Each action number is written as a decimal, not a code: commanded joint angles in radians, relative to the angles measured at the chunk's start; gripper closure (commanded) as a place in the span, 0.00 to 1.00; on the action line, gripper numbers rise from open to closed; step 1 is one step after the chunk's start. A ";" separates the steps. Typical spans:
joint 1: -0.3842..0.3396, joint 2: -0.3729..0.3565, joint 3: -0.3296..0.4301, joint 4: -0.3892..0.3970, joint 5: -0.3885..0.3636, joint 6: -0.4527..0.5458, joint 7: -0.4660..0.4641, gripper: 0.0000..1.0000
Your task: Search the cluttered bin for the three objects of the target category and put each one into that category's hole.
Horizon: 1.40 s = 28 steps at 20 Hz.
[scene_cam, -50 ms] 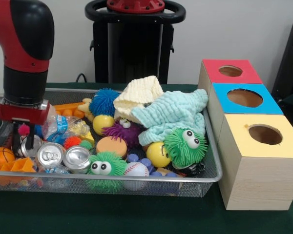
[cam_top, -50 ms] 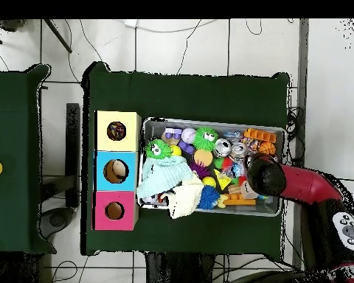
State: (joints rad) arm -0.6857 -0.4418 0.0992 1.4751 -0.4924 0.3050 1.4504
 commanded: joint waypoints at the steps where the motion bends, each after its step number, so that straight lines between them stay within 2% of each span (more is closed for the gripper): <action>1: 0.017 0.010 0.013 0.097 0.041 -0.070 0.208 1.00; 6: 0.038 -0.045 -0.023 0.172 0.056 -0.074 0.233 1.00; 13: 0.092 -0.232 -0.092 0.370 0.112 -0.009 0.271 1.00; 17: 0.127 -0.297 -0.142 0.447 0.147 -0.009 0.290 1.00; 20: 0.151 -0.317 -0.168 0.485 0.172 -0.024 0.299 1.00; 28: 0.180 -0.258 -0.185 0.480 0.233 -0.085 0.290 1.00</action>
State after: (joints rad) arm -0.5128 -0.7232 -0.0847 1.8790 -0.3298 0.2623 1.4636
